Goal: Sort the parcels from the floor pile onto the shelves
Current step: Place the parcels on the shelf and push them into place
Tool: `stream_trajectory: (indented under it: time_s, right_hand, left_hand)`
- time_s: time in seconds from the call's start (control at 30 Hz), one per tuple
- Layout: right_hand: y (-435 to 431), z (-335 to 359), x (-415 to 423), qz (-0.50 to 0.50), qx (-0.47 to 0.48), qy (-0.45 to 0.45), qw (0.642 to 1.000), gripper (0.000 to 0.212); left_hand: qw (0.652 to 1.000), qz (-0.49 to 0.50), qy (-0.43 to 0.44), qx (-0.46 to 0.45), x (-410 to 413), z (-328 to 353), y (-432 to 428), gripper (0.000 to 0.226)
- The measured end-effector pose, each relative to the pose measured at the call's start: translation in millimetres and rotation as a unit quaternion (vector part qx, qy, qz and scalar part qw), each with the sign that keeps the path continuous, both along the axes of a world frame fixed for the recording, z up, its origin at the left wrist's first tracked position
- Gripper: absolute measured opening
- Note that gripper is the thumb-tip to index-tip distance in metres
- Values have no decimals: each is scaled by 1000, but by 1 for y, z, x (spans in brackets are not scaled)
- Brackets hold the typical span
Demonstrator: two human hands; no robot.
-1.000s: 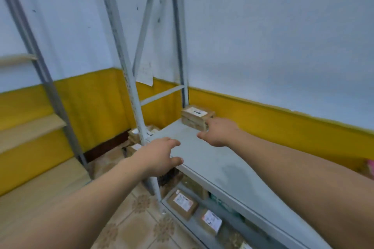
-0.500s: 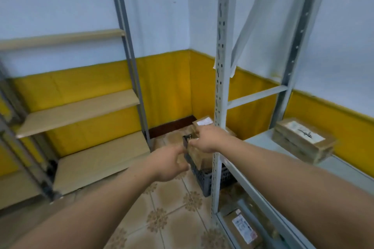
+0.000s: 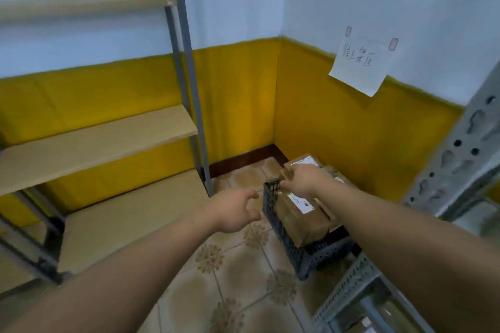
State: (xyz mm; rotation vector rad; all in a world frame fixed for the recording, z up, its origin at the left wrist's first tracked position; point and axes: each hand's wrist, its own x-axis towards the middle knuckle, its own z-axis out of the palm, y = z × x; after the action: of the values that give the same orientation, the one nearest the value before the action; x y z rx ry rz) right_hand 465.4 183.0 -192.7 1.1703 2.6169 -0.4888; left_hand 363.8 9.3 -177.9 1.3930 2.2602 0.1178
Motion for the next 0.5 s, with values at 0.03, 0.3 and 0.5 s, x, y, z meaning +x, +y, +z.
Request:
stream_trajectory:
  time_s: [0.03, 0.3, 0.5]
  right_hand:
    - [11, -4, -11, -27, -5, -3, 1000, 53]
    - [95, -29, -35, -180, -38, -46, 982, 50]
    - [171, -72, -31, -243, -57, -84, 965, 58]
  left_hand:
    - [1000, -9, -9, 0, -22, -4, 13, 59]
    - [989, -131, -53, -45, -123, -23, 147, 45]
    - [972, -223, -44, -65, -156, -76, 259, 16]
